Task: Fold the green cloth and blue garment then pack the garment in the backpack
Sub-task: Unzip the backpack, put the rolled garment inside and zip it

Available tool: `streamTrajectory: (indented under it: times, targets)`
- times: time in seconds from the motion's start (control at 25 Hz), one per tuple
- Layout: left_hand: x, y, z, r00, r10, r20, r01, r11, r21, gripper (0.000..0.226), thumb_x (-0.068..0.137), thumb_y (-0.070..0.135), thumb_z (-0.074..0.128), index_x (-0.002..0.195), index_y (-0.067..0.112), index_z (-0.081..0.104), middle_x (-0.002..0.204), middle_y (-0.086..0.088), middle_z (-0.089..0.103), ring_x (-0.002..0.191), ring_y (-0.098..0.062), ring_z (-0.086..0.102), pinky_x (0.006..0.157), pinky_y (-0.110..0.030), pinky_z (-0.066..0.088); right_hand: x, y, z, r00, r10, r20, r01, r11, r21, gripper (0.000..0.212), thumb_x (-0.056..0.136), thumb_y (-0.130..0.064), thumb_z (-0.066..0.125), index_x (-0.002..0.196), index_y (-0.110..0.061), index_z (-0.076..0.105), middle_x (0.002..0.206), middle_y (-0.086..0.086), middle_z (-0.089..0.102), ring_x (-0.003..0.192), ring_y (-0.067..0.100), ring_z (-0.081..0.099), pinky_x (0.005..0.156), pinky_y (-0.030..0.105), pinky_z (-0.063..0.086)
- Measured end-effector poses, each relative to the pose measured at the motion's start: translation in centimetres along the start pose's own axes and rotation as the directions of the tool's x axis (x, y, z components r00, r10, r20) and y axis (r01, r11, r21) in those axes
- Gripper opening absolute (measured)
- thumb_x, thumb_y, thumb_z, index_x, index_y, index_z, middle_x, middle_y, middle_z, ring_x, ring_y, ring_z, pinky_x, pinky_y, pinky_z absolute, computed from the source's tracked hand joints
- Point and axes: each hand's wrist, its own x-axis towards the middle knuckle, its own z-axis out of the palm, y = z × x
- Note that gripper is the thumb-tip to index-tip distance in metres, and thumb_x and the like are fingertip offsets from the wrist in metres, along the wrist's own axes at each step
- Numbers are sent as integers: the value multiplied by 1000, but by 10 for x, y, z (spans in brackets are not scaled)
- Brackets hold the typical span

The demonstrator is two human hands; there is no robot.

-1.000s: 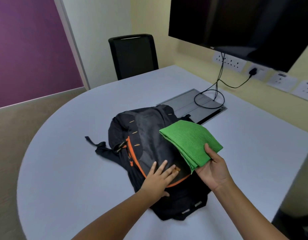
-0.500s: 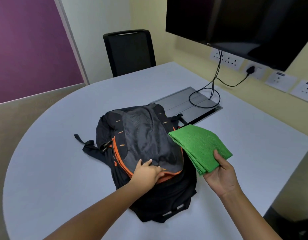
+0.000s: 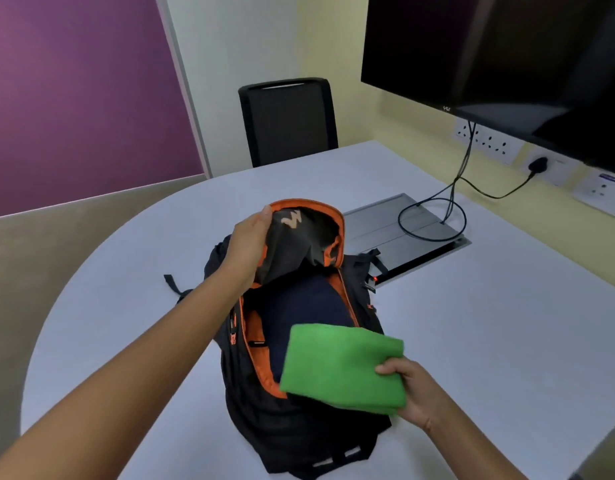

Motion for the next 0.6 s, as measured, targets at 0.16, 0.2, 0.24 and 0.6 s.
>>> streamTrajectory:
  times: [0.16,0.2,0.24,0.6]
  targets:
    - [-9,-4,-5,975,127,181,-138,989,49,33,98,37,41,109,15,63,111,-6,66,104,-21,62,96,-38,49,52,-22,38,999,-36,-19,36,999,-14,70,50,-2,78,117,-3,58,114,21,65,98,35,65,73,45,56]
    - [-10,-6,-8,962,156,223,-168,985,36,32,97,36,41,108,16,64,112,-7,67,107,-22,62,98,-40,48,64,-30,46,995,-73,-67,70,997,-39,56,66,0,70,119,-4,57,116,20,64,102,34,63,78,46,56]
    - [-11,-5,-10,951,172,256,-184,983,26,31,97,36,41,106,18,65,111,-8,68,108,-23,62,100,-42,46,76,-34,50,975,-145,-166,117,978,-171,47,77,1,62,123,-6,53,120,19,62,106,33,61,84,45,54]
    - [-29,-12,-1,895,190,404,-255,960,113,24,97,28,41,98,28,65,100,5,69,101,-11,63,94,-27,47,107,21,47,991,-114,72,-15,-627,-779,95,79,-59,59,144,-47,-9,154,-1,-29,139,36,-25,106,69,-2]
